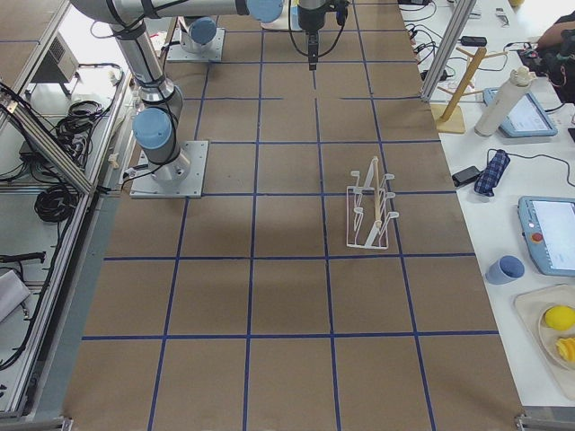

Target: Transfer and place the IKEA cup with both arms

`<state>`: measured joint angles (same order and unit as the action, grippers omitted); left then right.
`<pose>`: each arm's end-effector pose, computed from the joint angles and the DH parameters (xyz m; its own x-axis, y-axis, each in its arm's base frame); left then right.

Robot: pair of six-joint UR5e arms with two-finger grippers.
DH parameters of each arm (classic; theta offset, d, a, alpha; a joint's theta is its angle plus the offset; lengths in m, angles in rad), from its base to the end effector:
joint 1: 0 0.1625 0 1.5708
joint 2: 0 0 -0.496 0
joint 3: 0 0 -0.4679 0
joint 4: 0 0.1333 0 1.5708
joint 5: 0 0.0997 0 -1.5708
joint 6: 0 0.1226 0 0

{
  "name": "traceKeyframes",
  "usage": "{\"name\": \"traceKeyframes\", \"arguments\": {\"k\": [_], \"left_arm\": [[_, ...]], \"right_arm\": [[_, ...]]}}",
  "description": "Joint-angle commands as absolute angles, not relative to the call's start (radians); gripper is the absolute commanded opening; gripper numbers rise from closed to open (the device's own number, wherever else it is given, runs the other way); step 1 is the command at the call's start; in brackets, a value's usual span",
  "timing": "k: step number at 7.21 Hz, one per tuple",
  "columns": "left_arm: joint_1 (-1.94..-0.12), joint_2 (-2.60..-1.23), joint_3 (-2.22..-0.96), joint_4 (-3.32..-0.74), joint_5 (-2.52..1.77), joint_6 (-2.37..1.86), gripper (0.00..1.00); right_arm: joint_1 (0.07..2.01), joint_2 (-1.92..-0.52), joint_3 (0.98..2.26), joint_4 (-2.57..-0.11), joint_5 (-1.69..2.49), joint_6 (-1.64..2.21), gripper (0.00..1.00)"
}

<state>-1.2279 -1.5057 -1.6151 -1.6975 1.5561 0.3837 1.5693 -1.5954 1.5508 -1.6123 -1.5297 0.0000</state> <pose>0.0482 -0.5368 0.5347 -0.9979 0.0375 0.0531 0.0423 0.9948 0.0926 0.1375 -0.5653 0.5657 -0.9992 -0.0020 -0.0409 0.0015 0.9963 -0.0860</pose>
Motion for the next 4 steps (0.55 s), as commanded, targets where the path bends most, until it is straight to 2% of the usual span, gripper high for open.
{"name": "traceKeyframes", "arguments": {"k": [1, 3, 4], "left_arm": [[-1.545, -1.483, -1.621, -1.668, 1.600, 0.020, 1.00], [-1.592, -1.488, -1.646, -1.599, 1.595, -0.023, 1.00], [-1.571, -1.485, -1.663, -1.527, 1.592, 0.088, 1.00]], "right_arm": [[1.569, -1.595, 1.551, -1.612, -1.531, 0.000, 1.00], [1.569, -1.595, 1.551, -1.612, -1.531, 0.000, 1.00], [1.569, -1.597, 1.551, -1.612, -1.531, 0.000, 1.00]]}}
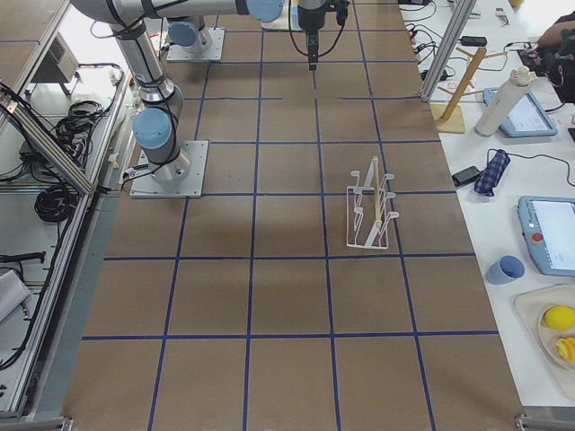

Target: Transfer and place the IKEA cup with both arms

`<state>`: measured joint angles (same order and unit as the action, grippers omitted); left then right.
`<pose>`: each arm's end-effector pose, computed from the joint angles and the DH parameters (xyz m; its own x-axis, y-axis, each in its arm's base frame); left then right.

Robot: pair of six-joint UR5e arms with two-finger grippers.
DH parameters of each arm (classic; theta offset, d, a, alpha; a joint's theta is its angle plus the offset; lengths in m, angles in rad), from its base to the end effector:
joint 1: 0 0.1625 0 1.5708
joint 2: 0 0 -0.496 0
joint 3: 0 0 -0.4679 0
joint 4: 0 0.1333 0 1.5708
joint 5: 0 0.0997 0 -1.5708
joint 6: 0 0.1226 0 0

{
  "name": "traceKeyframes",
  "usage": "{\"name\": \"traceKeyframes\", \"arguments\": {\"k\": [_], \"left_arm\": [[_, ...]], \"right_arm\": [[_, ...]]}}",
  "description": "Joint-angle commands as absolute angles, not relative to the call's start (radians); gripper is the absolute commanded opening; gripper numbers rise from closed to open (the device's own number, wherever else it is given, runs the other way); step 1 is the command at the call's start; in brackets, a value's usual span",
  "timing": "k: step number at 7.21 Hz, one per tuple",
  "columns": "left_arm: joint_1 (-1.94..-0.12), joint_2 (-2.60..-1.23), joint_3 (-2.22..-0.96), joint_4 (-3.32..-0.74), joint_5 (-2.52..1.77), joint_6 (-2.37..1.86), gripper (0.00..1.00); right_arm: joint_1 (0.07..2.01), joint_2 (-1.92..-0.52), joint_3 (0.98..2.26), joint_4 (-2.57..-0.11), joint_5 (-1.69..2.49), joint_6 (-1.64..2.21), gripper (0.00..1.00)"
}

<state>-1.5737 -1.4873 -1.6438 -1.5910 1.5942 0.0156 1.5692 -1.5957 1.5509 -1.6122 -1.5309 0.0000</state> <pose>-0.1320 -0.5246 0.5382 -0.9996 0.0187 -0.0232 0.0185 0.9998 0.0101 0.1373 -0.5652 0.5658 -0.9992 -0.0018 -0.0397 0.0016 0.9963 -0.0861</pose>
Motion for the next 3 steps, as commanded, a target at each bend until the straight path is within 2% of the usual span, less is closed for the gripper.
{"name": "traceKeyframes", "arguments": {"k": [1, 3], "left_arm": [[-1.534, -1.497, -1.654, -1.513, 1.585, 0.095, 1.00], [-1.522, -1.529, -1.626, -1.516, 1.557, 0.094, 1.00]], "right_arm": [[1.569, -1.597, 1.551, -1.612, -1.531, 0.000, 1.00], [1.569, -1.597, 1.551, -1.612, -1.531, 0.000, 1.00]]}}
